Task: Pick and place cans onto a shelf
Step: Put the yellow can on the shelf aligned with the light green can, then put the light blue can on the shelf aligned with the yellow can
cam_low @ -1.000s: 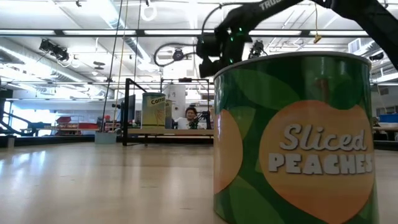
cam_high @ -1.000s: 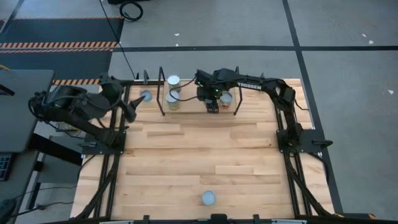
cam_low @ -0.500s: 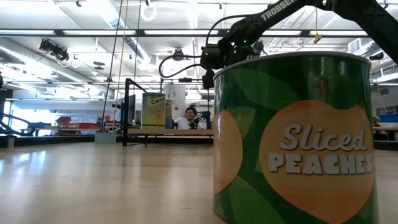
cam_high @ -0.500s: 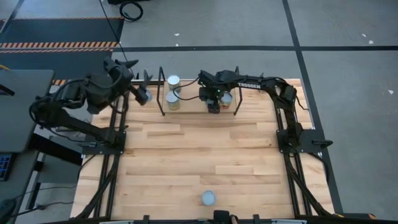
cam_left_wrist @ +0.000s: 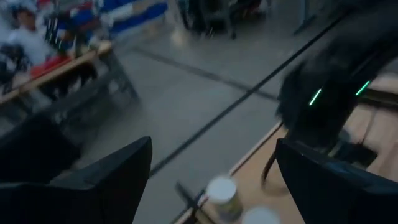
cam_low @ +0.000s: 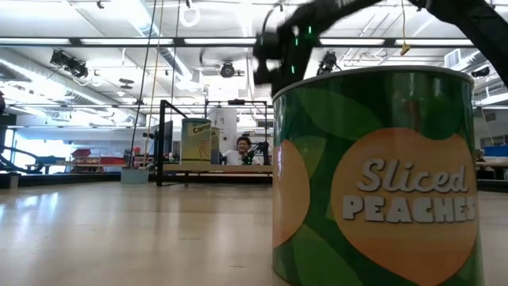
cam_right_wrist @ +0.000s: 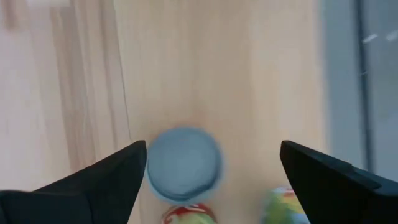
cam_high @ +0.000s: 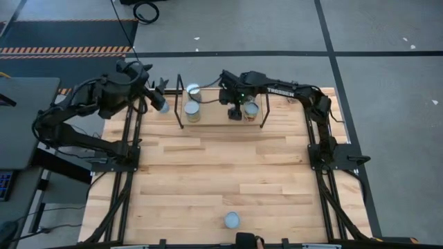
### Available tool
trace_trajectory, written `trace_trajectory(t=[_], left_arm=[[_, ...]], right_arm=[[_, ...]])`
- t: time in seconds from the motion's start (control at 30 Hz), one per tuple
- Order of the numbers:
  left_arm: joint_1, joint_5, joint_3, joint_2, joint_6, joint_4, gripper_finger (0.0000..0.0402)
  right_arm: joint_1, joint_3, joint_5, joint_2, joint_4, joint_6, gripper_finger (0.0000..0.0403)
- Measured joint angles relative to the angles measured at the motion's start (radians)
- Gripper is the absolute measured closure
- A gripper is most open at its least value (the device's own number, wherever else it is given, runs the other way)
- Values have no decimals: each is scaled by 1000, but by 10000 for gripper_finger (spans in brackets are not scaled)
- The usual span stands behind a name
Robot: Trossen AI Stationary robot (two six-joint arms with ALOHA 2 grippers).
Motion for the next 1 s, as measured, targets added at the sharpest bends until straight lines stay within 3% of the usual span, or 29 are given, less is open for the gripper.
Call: trace_trajectory(t=[0.17, 0.37, 0.47, 0.67, 0.83, 1.0], left_arm=[[121, 15, -24, -3, -147, -184, 54], [278, 104, -223, -64, -261, -189, 54], [369, 152, -334, -62, -280, -151, 54], [598, 399, -486, -56, -302, -67, 54], [781, 570, -553, -45, -498, -41, 54], [832, 629, -690, -28, -744, 128, 54]], right_arm=[[31, 202, 39, -33, -100, 56, 28], [86, 378, 81, -132, -153, 179, 29], [113, 391, 89, -197, -144, 229, 29], [134, 392, 88, -326, -164, 253, 29], [120, 392, 85, -397, -194, 206, 29], [95, 392, 82, -423, -226, 125, 29]])
